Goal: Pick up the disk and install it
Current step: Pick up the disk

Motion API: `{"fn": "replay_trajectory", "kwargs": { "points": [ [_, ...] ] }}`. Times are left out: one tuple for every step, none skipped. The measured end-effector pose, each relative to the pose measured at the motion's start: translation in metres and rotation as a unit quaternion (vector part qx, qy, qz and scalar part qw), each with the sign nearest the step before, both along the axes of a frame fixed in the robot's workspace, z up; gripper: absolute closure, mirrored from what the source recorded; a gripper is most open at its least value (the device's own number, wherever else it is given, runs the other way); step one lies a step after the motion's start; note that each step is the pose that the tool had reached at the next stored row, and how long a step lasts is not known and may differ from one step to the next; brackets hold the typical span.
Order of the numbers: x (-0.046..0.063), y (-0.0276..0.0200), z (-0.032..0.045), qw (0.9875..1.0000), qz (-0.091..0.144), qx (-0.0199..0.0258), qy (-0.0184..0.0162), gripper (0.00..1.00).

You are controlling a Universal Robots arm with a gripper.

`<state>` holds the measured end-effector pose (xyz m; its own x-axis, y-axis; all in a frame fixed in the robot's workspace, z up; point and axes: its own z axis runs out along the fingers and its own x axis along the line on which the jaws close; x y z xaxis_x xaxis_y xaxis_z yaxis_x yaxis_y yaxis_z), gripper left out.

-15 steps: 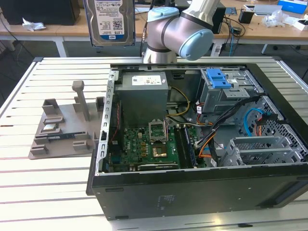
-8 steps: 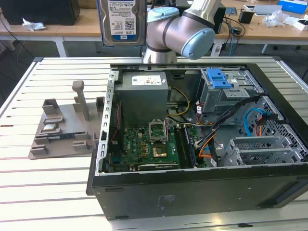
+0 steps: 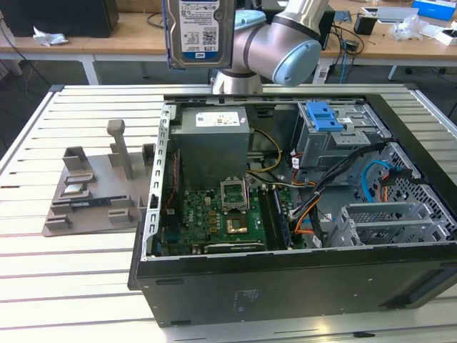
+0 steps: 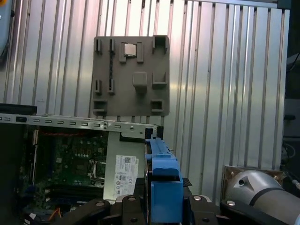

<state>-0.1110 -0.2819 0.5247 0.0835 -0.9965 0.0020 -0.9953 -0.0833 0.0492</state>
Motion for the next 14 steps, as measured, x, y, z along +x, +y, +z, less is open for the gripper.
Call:
{"fn": "replay_trajectory", "kwargs": {
  "points": [
    [0.003,0.0000,0.0000,1.0000,0.000,0.0000,0.0002,0.64],
    [0.008,0.0000,0.0000,1.0000,0.000,0.0000,0.0005,0.64],
    [0.014,0.0000,0.0000,1.0000,0.000,0.0000,0.0008,0.64],
    [0.019,0.0000,0.0000,1.0000,0.000,0.0000,0.0011,0.64],
    [0.022,0.0000,0.0000,1.0000,0.000,0.0000,0.0013,0.64],
    [0.027,0.0000,0.0000,1.0000,0.000,0.0000,0.0016,0.64],
    [0.030,0.0000,0.0000,1.0000,0.000,0.0000,0.0018,0.64],
    [0.033,0.0000,0.0000,1.0000,0.000,0.0000,0.0020,0.64],
    [0.039,0.0000,0.0000,1.0000,0.000,0.0000,0.0023,0.64],
    [0.045,0.0000,0.0000,1.0000,0.000,0.0000,0.0027,0.64],
    [0.052,0.0000,0.0000,1.0000,0.000,0.0000,0.0032,0.64],
    [0.056,0.0000,0.0000,1.0000,0.000,0.0000,0.0035,0.64],
    [0.059,0.0000,0.0000,1.0000,0.000,0.0000,0.0037,0.64],
    [0.064,0.0000,0.0001,1.0000,0.000,-0.0001,0.0040,0.64]
  ]
}}
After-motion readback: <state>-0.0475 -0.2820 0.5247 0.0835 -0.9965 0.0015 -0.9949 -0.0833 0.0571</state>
